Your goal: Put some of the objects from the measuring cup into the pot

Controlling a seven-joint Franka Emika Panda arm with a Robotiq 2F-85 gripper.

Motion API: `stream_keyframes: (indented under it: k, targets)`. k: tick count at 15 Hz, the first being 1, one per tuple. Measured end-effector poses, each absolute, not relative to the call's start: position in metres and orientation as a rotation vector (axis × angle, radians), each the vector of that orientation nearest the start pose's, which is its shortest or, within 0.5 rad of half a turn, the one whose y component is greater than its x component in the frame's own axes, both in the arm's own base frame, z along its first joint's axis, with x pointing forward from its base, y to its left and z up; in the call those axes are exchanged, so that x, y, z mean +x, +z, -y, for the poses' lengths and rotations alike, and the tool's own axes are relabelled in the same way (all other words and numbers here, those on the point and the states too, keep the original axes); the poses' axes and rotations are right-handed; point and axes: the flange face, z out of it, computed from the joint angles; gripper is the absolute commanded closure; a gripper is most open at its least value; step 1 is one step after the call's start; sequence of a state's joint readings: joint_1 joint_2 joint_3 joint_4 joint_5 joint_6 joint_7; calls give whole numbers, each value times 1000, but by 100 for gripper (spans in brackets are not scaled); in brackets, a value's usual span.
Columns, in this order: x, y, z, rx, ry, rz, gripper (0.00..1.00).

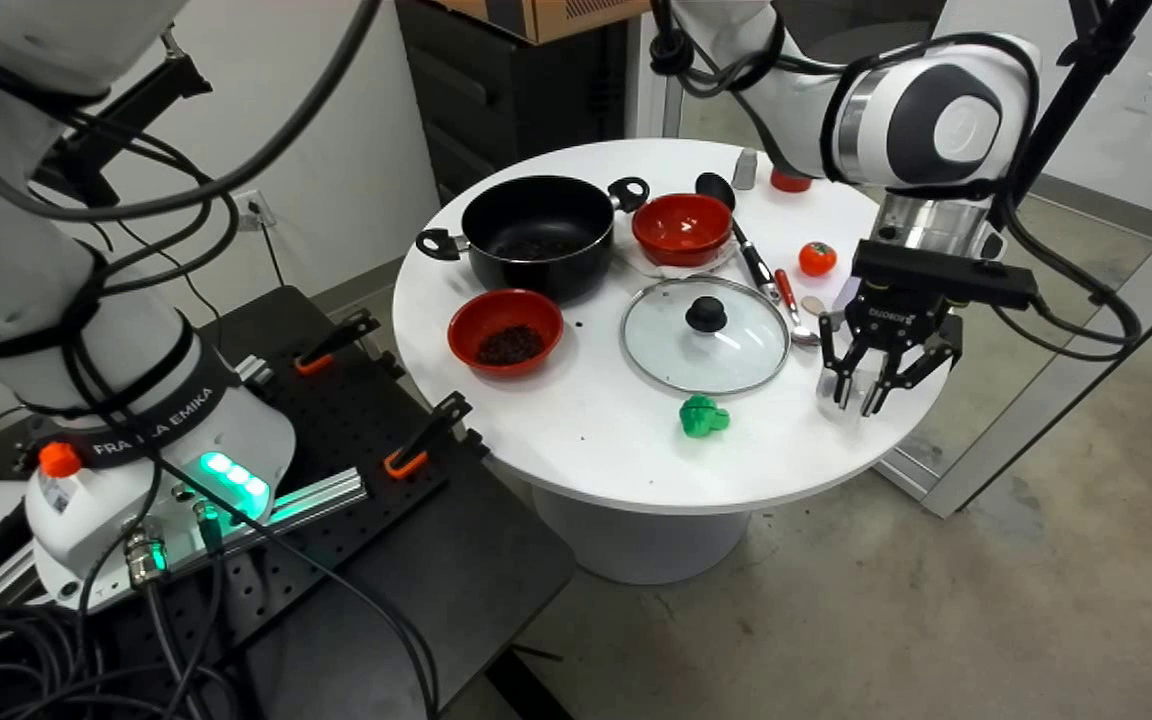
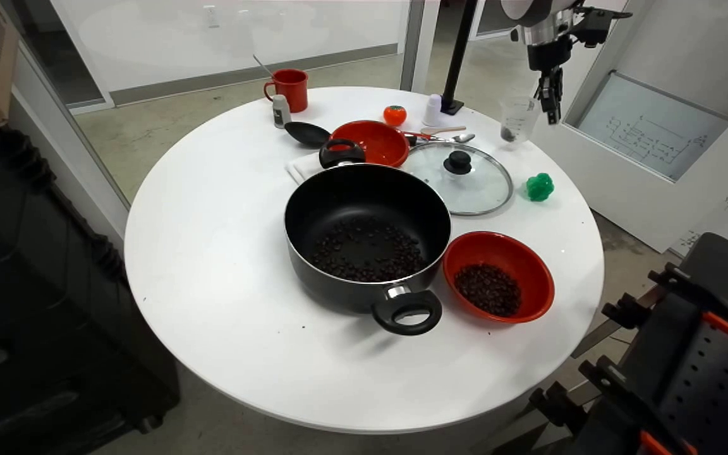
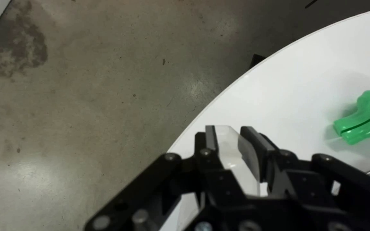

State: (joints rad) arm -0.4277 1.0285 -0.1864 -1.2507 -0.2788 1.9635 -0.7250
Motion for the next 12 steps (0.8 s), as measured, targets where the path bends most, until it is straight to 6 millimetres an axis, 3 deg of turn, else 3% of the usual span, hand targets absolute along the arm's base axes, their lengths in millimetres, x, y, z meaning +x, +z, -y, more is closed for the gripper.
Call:
stream_keyframes:
  k: [3, 6, 7, 9, 12]
  targets:
    - [584, 102, 404, -3119, 816, 509, 94]
    - [583, 101, 407, -3120, 808, 501, 94]
    - [584, 102, 407, -3120, 804, 499, 49]
    - [584, 102, 407, -3120, 798, 496, 43]
    - [585, 103, 407, -3123, 791, 498, 20]
